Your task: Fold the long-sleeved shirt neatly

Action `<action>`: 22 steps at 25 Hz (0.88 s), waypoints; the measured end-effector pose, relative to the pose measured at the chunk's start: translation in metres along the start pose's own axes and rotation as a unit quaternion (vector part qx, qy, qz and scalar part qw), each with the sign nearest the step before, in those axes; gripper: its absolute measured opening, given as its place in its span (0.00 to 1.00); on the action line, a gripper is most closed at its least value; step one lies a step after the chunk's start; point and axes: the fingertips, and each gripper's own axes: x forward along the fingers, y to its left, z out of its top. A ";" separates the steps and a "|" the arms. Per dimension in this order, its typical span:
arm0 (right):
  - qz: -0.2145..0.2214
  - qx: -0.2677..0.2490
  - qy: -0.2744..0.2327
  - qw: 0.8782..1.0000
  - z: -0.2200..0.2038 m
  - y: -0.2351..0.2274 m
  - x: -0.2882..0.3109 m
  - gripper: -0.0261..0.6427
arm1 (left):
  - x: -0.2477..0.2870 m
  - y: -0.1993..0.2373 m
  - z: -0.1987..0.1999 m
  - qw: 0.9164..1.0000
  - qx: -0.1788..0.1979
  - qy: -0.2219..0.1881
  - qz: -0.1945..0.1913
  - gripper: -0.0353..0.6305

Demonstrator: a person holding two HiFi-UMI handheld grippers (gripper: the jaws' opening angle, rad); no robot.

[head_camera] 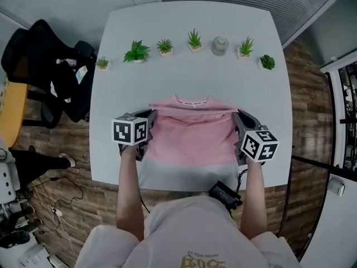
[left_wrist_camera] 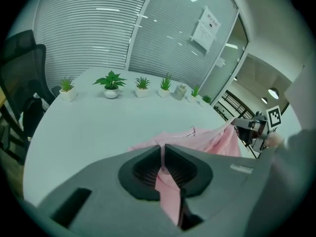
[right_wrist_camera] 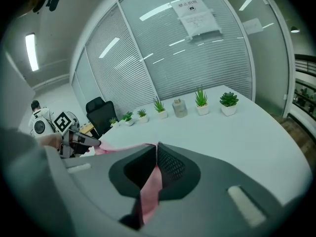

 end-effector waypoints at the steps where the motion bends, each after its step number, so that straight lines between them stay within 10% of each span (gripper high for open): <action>1: -0.001 0.002 0.004 1.000 -0.001 -0.004 0.006 0.07 | 0.006 0.003 0.000 1.000 -0.001 0.002 0.006 0.10; 11: -0.021 0.013 0.038 0.999 -0.022 -0.035 0.042 0.09 | 0.044 0.022 -0.002 0.998 -0.017 0.017 0.057 0.16; 22: 0.002 0.013 -0.019 1.000 -0.001 -0.033 0.035 0.20 | 0.025 0.025 0.037 0.989 -0.022 -0.101 0.108 0.30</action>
